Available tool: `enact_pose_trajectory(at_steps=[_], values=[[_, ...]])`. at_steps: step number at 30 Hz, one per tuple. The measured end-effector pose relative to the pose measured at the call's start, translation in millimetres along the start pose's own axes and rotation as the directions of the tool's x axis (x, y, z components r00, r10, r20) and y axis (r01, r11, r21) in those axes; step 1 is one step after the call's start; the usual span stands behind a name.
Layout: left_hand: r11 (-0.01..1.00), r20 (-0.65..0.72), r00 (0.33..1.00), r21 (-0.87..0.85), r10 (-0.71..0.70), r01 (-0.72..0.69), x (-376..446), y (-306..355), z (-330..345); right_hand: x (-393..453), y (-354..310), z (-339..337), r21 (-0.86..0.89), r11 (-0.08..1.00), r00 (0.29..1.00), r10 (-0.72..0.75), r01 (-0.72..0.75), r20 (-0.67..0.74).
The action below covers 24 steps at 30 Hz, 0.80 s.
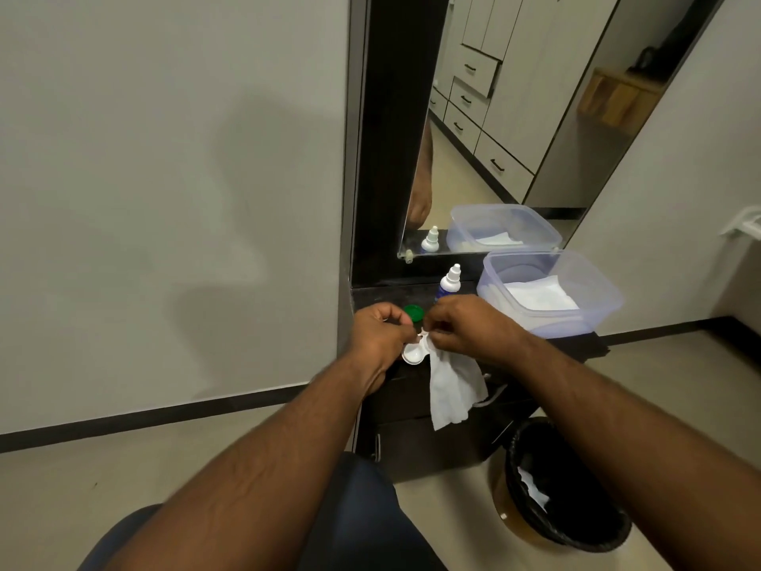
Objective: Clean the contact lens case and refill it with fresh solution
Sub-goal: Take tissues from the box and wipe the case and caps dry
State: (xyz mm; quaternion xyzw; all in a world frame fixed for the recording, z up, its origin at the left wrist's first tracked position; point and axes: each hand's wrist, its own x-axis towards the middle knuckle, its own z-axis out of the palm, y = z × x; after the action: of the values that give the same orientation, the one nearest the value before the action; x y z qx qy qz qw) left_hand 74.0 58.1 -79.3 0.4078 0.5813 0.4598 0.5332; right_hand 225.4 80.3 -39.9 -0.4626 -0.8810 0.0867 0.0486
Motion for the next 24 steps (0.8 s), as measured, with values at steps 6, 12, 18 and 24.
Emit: enact_pose_trajectory(at_steps=[6, 12, 18, 24], values=[[1.000, -0.052, 0.999, -0.020, -0.008, 0.007, 1, -2, 3, -15, -8, 26, 0.448, 0.831, 0.877, 0.445, -0.331, -0.178], [0.990, -0.073, 0.997, -0.132, 0.029, -0.039, -2, -6, -4, -12, -24, 50, 0.774, 0.479, 0.613, 0.775, -0.413, -0.153], [0.978, -0.021, 0.997, -0.193, 0.073, -0.076, -8, -13, -15, 1, -33, 46, 0.839, 0.383, 0.574, 0.812, -0.387, -0.106], [0.996, 0.181, 0.980, -0.055, 0.076, -0.067, -2, -9, -19, -5, -28, 36, 0.727, 0.603, 0.730, 0.650, -0.329, -0.209]])
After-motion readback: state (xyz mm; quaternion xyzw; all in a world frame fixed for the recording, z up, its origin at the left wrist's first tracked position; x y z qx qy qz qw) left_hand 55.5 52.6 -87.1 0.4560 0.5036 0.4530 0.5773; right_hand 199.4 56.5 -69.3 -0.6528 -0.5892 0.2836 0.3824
